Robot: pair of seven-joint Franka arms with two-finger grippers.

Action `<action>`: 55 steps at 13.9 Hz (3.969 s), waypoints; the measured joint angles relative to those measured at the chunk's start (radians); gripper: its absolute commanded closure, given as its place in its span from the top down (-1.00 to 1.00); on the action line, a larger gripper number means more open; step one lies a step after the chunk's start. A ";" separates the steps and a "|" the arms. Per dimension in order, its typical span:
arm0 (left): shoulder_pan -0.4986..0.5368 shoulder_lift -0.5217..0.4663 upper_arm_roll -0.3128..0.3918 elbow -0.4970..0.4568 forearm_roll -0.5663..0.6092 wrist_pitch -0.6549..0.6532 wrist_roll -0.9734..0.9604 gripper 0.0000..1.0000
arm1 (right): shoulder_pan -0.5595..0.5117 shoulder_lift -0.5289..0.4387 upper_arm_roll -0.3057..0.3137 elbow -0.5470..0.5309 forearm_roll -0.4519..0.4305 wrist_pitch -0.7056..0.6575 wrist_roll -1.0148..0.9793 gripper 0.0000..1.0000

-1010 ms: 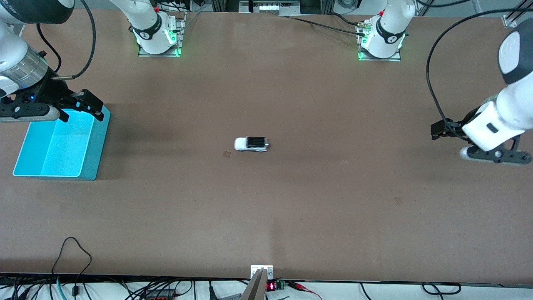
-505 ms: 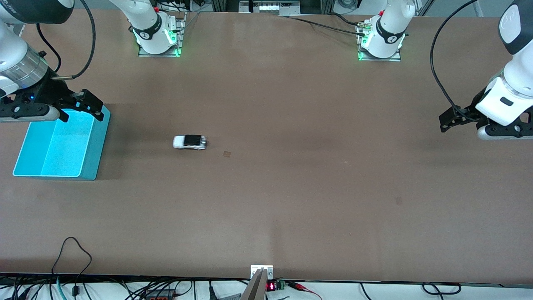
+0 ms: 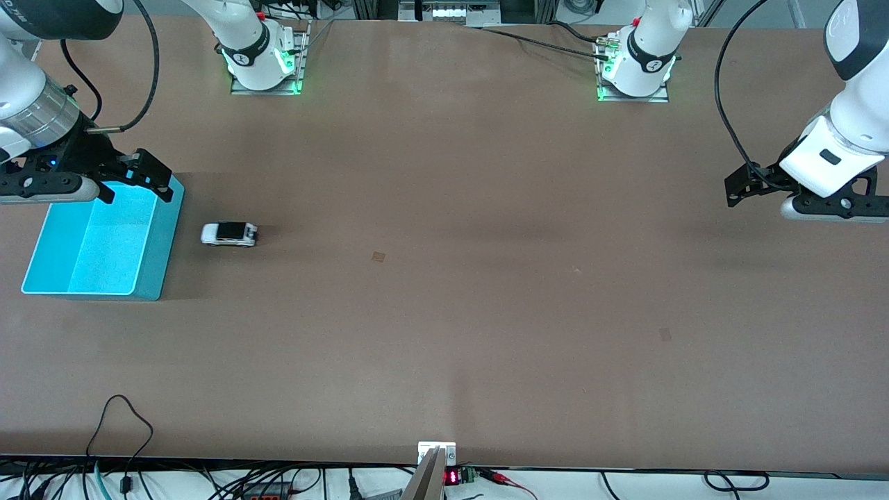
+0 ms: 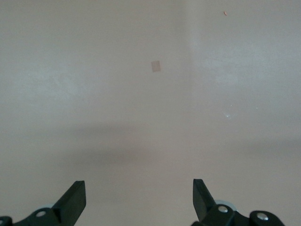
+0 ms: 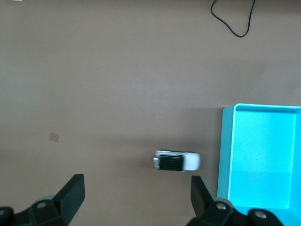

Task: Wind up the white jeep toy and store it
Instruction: 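Lower the right gripper over the jeep beside the box, then close the right gripper on the jeep and lift it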

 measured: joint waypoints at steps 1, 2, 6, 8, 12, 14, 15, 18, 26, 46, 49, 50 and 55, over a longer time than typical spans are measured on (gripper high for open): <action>0.000 -0.001 0.000 0.000 0.000 -0.002 0.001 1.00 | 0.000 0.000 0.000 0.000 0.000 0.000 0.000 1.00; 0.000 -0.002 -0.001 0.000 0.000 -0.002 0.001 1.00 | 0.000 0.000 0.000 0.000 0.000 0.000 0.000 1.00; 0.000 -0.003 -0.005 0.001 0.000 -0.013 0.002 1.00 | 0.000 0.001 0.000 0.000 0.000 -0.006 -0.001 1.00; 0.000 -0.003 -0.005 0.001 0.000 -0.016 0.002 1.00 | 0.000 0.004 0.000 -0.002 -0.001 -0.042 -0.030 1.00; 0.000 -0.004 -0.005 0.002 0.000 -0.019 0.006 1.00 | 0.001 0.024 0.001 -0.015 -0.002 -0.129 -0.273 1.00; 0.000 -0.004 -0.005 0.002 0.000 -0.021 0.007 1.00 | 0.001 0.032 0.000 -0.044 -0.002 -0.131 -0.431 1.00; 0.000 -0.004 -0.005 0.002 0.000 -0.021 0.007 1.00 | 0.000 0.037 -0.001 -0.063 -0.002 -0.127 -0.510 1.00; 0.000 -0.004 -0.006 0.003 0.000 -0.023 0.009 1.00 | -0.004 0.048 -0.008 -0.141 -0.003 -0.065 -0.735 1.00; 0.000 -0.006 -0.015 0.003 0.000 -0.025 0.013 1.00 | -0.109 0.111 -0.017 -0.478 -0.007 0.407 -1.390 1.00; -0.001 -0.006 -0.037 0.008 0.000 -0.026 0.013 1.00 | -0.212 0.329 -0.020 -0.604 -0.007 0.802 -1.659 -0.51; -0.001 -0.006 -0.037 0.010 0.000 -0.026 0.013 1.00 | -0.214 0.328 -0.020 -0.604 -0.007 0.802 -1.674 -1.00; -0.001 -0.006 -0.037 0.010 0.000 -0.026 0.013 1.00 | -0.214 0.327 -0.020 -0.604 -0.007 0.802 -1.677 -1.00; -0.001 -0.006 -0.038 0.010 0.000 -0.026 0.013 1.00 | -0.212 0.311 0.026 -0.589 0.001 0.809 -1.632 -1.00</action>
